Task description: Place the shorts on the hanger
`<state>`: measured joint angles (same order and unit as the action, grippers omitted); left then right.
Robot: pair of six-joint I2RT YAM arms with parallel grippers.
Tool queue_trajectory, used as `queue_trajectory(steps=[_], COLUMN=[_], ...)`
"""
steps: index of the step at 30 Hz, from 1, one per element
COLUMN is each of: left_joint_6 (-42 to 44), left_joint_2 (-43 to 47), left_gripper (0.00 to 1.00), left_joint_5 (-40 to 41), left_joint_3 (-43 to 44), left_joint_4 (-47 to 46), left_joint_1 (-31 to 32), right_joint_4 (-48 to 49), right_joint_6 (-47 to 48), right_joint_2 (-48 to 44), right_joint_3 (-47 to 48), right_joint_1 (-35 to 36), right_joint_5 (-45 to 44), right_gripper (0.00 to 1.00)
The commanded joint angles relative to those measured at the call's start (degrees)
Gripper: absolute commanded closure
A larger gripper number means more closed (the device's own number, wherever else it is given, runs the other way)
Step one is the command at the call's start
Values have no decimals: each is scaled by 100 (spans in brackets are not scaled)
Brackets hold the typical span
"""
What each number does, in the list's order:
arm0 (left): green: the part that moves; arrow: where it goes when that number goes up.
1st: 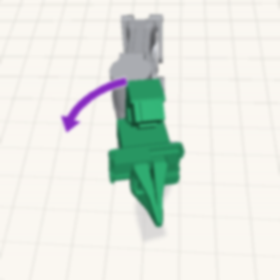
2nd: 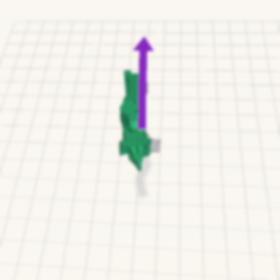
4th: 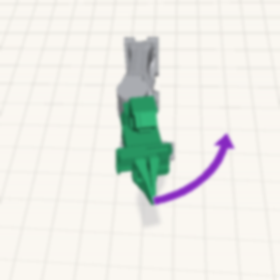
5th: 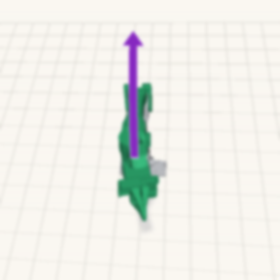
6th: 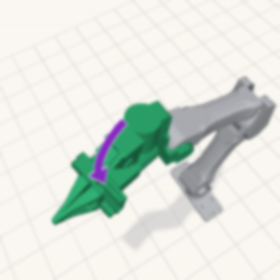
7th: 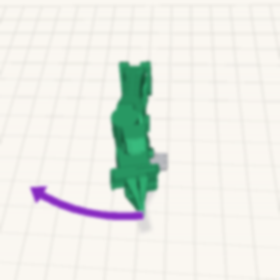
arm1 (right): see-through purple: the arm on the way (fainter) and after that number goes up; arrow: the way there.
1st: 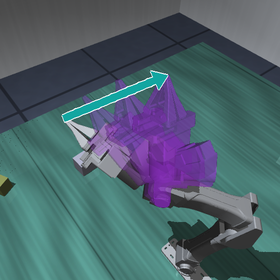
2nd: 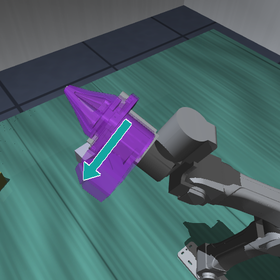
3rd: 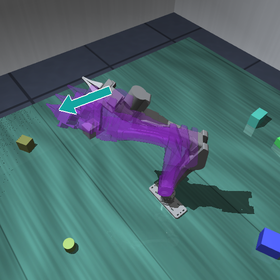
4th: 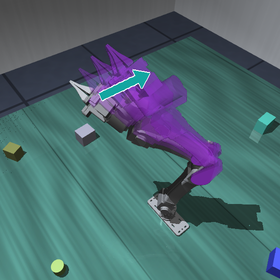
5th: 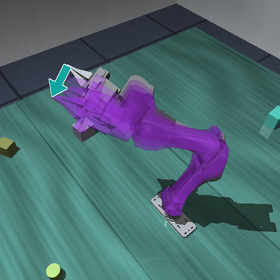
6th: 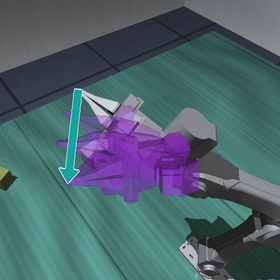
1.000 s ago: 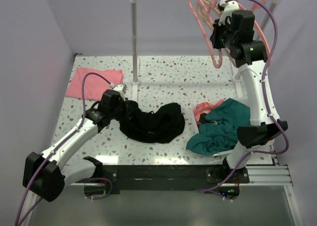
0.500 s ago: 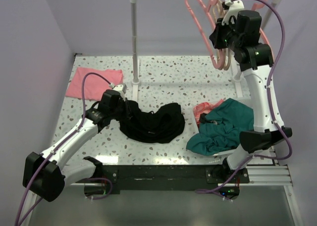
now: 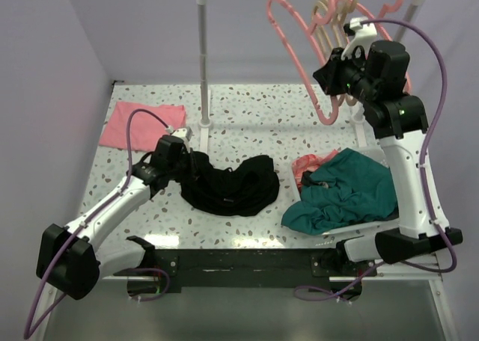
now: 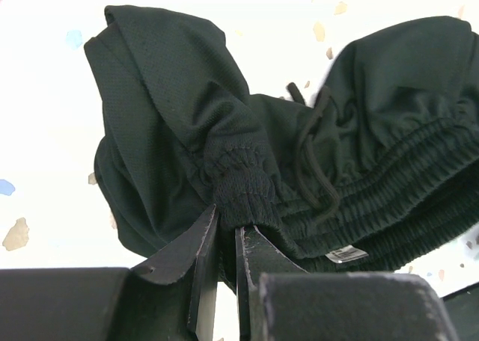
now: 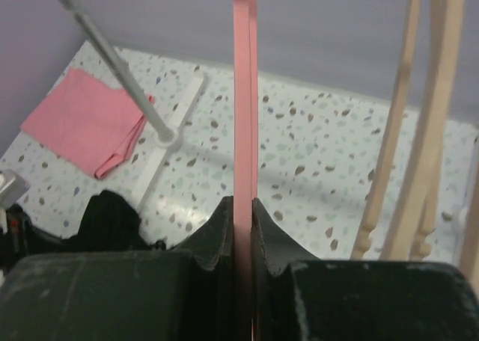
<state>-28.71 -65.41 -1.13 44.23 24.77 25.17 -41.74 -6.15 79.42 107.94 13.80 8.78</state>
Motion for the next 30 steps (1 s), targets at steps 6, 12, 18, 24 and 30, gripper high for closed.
queue_trajectory(steps=[6,12,18,24,30], left_joint_6=[-12,-109,-117,-126,-161], left_joint_2=[-130,-271,-596,-781,-772], left_gripper=[83,83,83,86,86], left_joint_5=[516,867,956,877,798], left_joint_3=[156,226,420,499,473], left_joint_4=[80,141,107,-8,-25], left_joint_1=[-29,-21,-30,-21,-21], right_joint_4=[-291,-1108,-2338,-2445,-1900], right_joint_6=[-895,-1133,-959,-966,-1142], right_joint_2=[-1559,-2061,-2290,-2255,-2089], right_joint_3=[-2285,-2848,-2577,-3031,-3472], right_joint_1=[1702,2285,2285,2337,2758], right_joint_5=[97,719,1109,2013,1743], right_gripper=[100,100,100,100,100])
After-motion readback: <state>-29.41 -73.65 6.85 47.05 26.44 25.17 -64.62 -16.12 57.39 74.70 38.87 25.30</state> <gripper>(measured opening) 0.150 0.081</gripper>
